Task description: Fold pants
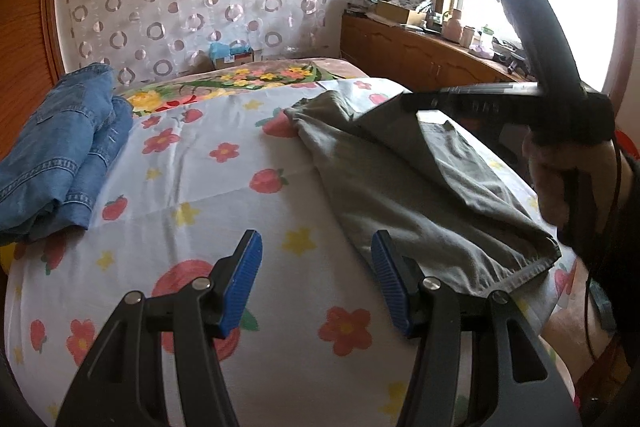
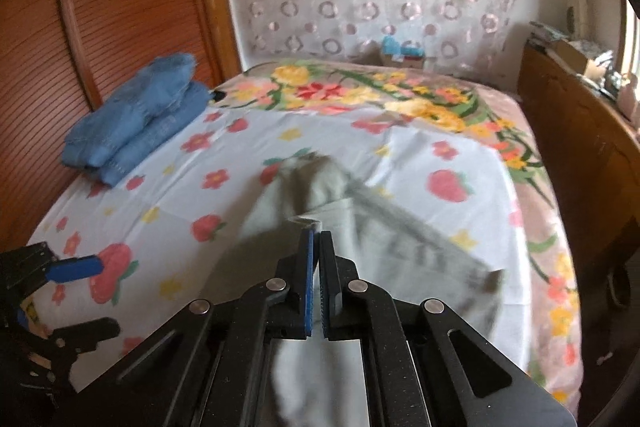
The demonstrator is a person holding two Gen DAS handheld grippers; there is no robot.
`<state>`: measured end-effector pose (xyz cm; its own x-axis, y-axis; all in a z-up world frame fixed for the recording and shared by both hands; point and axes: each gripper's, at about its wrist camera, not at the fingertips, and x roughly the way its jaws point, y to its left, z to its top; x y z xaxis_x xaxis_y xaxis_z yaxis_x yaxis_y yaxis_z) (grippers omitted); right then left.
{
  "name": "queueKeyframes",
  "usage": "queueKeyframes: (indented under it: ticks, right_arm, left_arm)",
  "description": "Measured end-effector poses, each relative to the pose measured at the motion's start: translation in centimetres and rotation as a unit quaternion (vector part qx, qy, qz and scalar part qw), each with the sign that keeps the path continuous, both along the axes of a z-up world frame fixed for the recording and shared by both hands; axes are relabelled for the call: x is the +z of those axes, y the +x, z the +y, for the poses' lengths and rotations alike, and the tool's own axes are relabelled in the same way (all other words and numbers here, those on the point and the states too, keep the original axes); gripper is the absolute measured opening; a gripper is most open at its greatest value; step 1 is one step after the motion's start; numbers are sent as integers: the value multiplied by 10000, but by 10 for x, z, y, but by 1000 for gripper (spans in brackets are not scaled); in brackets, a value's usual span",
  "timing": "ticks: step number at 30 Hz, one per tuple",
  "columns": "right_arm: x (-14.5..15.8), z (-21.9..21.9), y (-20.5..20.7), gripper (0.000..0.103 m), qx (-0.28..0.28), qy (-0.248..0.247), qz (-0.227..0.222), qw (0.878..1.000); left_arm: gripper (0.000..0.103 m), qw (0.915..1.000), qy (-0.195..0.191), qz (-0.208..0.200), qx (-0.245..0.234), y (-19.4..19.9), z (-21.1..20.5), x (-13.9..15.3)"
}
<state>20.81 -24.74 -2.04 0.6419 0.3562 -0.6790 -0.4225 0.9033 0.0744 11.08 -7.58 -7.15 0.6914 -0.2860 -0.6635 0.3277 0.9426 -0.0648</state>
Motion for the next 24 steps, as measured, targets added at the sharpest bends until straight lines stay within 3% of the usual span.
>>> queueKeyframes:
  ticks: [11, 24]
  right_arm:
    - [0, -78, 25, 0, -746, -362, 1, 9966]
    - [-21, -108, 35, 0, -1320, -506, 144, 9898]
  left_arm:
    - [56, 9999, 12, 79, -94, -3, -9, -8]
    - [56, 9998, 54, 128, -160, -7, -15, -10]
